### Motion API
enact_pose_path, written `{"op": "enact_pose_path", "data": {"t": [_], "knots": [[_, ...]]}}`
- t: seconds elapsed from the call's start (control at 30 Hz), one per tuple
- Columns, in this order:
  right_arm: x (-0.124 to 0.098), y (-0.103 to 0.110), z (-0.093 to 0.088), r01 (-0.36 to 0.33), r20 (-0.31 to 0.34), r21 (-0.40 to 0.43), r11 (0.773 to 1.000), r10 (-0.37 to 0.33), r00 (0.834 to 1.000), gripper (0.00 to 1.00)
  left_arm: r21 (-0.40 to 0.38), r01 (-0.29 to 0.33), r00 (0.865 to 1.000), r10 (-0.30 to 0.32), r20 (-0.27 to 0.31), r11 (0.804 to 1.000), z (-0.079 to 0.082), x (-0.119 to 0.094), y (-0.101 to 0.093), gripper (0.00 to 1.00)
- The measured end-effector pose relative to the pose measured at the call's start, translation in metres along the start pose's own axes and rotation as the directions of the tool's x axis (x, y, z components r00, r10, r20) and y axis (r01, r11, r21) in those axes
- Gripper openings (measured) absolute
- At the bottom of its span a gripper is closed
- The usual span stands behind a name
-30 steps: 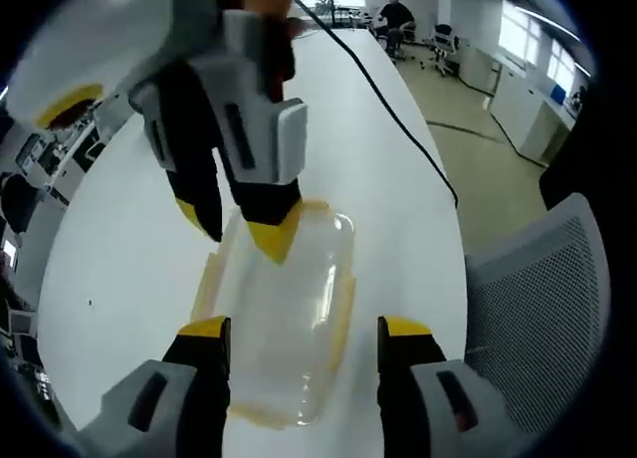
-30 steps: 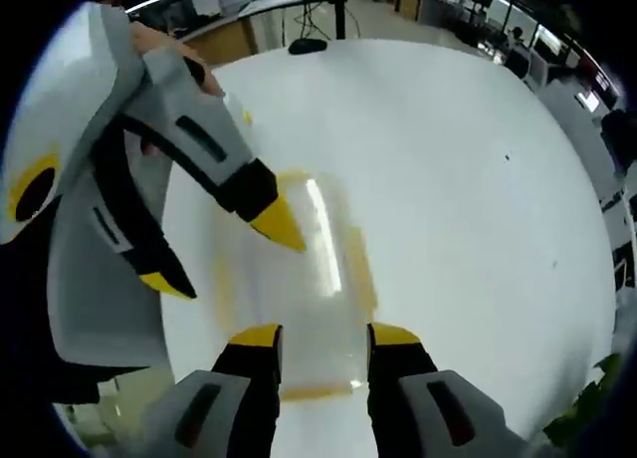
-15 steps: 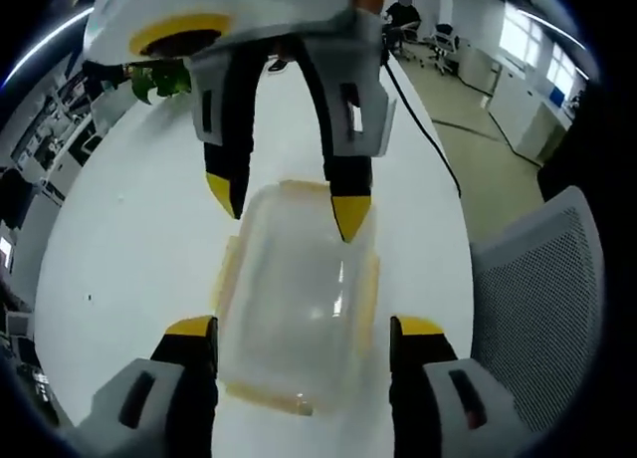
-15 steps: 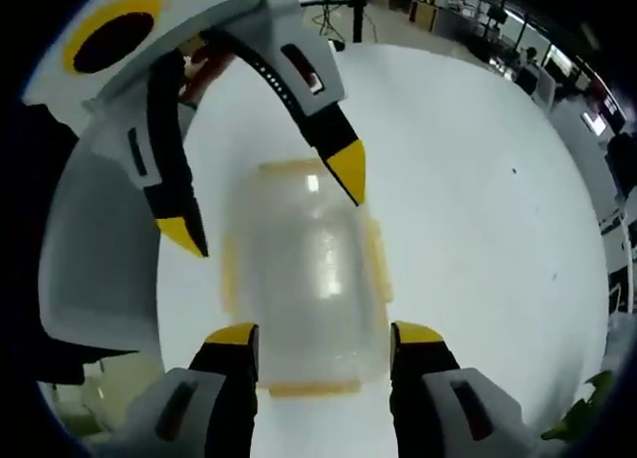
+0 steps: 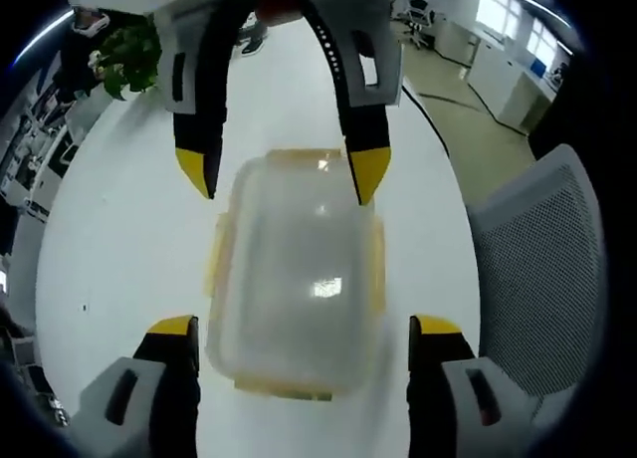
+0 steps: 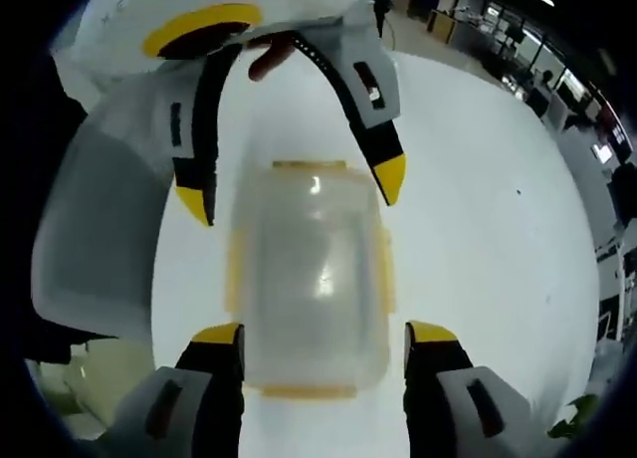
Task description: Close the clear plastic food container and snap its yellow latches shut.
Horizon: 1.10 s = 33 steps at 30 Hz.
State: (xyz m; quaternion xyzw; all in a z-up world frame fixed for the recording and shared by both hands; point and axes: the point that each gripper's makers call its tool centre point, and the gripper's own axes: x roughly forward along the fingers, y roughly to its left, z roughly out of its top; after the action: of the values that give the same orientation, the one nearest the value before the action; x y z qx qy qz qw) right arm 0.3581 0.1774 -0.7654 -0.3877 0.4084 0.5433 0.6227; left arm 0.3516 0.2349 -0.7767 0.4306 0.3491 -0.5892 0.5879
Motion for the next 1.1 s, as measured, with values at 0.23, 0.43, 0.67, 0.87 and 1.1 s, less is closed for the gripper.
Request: {"op": "enact_pose_path", "data": {"t": [0.23, 0.43, 0.67, 0.87, 1.1], "knots": [[0.000, 0.012, -0.003, -0.023, -0.014, -0.004, 1.000, 0.023, 1.000, 0.77, 0.013, 0.015, 1.000, -0.014, -0.021, 1.000, -0.004, 0.007, -0.001, 0.87], [-0.001, 0.026, -0.010, -0.029, -0.031, 0.042, 0.999, 0.030, 0.999, 0.76, 0.058, 0.026, 0.999, -0.025, -0.028, 0.998, -0.003, 0.011, -0.005, 0.85], [0.009, 0.029, -0.018, 0.024, -0.067, 0.036, 0.999, -0.021, 0.998, 0.75, 0.123, 0.029, 0.999, -0.026, -0.026, 0.992, 0.000, 0.015, -0.002, 0.80], [0.012, 0.031, -0.019, 0.030, -0.056, 0.076, 0.997, -0.026, 0.998, 0.72, 0.158, 0.022, 0.999, -0.015, -0.045, 0.987, 0.001, 0.020, -0.001, 0.77], [0.014, 0.030, -0.020, 0.018, -0.036, 0.099, 0.995, -0.015, 0.999, 0.71, 0.156, 0.021, 0.998, -0.011, -0.067, 0.988, 0.000, 0.019, -0.001, 0.76]]}}
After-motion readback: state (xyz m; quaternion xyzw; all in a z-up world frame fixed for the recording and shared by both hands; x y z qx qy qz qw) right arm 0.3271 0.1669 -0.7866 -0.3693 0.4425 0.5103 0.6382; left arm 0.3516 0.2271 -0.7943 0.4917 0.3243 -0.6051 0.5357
